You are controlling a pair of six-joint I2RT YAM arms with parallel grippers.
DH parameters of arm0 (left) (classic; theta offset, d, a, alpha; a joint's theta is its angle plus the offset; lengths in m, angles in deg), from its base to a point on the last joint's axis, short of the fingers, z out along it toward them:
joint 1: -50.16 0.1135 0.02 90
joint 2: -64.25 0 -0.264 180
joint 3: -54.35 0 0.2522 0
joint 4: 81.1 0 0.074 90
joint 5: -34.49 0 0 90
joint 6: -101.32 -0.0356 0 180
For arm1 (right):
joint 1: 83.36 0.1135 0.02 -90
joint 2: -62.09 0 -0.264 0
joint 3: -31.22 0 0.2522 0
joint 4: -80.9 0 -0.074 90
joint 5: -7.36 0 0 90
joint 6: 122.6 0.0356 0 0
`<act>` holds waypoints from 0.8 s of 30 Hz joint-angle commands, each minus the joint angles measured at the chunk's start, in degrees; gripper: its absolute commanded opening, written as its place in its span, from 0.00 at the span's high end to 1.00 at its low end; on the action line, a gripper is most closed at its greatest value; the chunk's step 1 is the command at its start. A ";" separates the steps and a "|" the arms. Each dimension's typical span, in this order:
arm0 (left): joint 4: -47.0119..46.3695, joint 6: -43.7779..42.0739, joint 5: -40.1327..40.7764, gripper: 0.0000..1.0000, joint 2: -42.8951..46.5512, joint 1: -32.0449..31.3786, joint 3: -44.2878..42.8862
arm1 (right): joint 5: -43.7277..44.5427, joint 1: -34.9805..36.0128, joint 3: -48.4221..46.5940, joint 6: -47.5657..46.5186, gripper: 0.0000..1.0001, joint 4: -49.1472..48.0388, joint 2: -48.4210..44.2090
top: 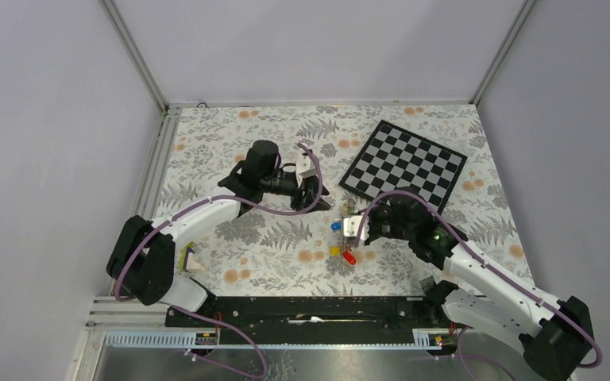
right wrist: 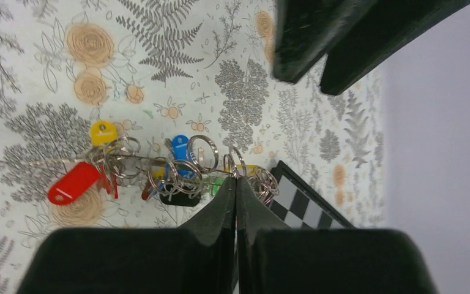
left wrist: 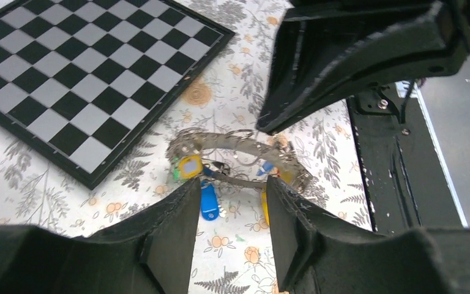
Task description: Put the keys on the keyring
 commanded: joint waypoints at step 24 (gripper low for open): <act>4.51 -9.68 -6.24 0.75 -3.39 -5.10 -6.01 | -12.48 -4.77 -15.75 27.70 1.00 4.72 9.08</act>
